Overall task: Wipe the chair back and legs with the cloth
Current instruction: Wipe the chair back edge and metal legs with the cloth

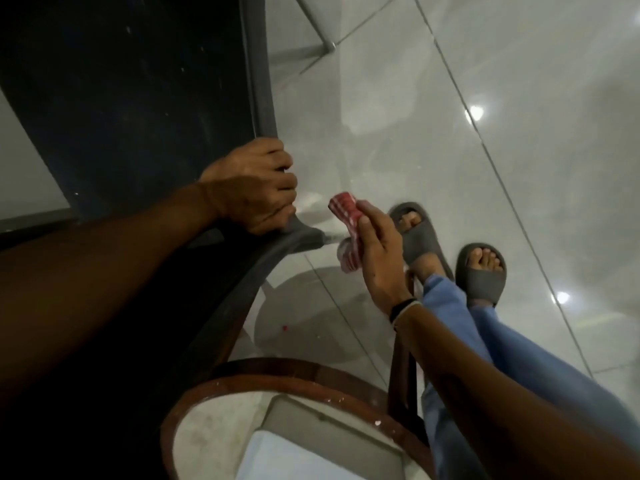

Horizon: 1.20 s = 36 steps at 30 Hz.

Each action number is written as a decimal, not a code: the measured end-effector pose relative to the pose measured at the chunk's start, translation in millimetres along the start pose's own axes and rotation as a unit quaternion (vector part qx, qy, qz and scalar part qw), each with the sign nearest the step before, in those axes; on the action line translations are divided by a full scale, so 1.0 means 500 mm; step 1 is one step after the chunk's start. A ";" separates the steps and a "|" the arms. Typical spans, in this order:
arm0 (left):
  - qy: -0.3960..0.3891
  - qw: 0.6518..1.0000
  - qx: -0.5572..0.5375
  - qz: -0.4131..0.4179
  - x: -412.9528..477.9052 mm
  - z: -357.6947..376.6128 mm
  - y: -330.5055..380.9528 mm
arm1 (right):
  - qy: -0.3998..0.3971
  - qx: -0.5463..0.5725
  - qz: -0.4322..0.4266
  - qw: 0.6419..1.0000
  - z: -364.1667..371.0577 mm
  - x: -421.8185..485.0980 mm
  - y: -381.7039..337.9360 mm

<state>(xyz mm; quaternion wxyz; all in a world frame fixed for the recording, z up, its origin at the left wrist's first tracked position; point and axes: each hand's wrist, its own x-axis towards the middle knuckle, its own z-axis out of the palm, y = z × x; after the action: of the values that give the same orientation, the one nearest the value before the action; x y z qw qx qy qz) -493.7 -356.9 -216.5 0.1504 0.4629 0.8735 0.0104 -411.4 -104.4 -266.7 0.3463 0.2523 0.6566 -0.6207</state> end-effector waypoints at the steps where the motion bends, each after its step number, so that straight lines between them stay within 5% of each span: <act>1: 0.004 1.000 -0.001 0.006 0.003 -0.002 -0.002 | -0.017 -0.004 -0.010 1.000 0.016 -0.011 -0.001; 6: -0.001 1.000 0.013 0.013 -0.003 0.003 -0.002 | -0.035 -0.104 -0.103 0.989 0.092 -0.029 0.027; 10: 0.008 1.000 0.013 0.027 -0.002 0.008 -0.009 | 0.029 -0.182 -0.118 0.976 0.137 0.008 0.076; 14: 0.030 0.999 0.012 0.038 -0.013 0.022 -0.016 | -0.006 -0.256 -0.083 0.963 0.134 0.097 0.155; 20: 0.036 0.999 0.010 0.019 -0.014 0.021 -0.014 | -0.053 -0.065 0.039 0.996 0.104 0.139 0.179; 25: 0.016 1.000 0.015 0.010 -0.006 0.011 -0.009 | -0.116 -0.011 -0.100 0.988 0.120 0.047 0.115; 28: 0.019 1.000 0.003 0.004 -0.008 0.002 -0.010 | -0.106 -0.102 -0.203 0.968 0.111 0.079 0.163; 33: 0.038 0.999 -0.010 -0.004 -0.012 0.027 -0.003 | -0.114 -0.058 0.044 0.991 0.067 0.227 0.267; 36: 0.041 0.999 -0.004 -0.001 -0.017 0.026 -0.006 | -0.129 -0.042 0.114 0.984 0.056 0.249 0.286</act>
<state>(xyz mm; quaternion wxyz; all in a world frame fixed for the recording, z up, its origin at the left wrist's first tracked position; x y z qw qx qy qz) -488.0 -366.9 -227.1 0.1165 0.4605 0.8794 0.0330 -377.4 -130.0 -453.5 0.5067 0.2284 0.5990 -0.5765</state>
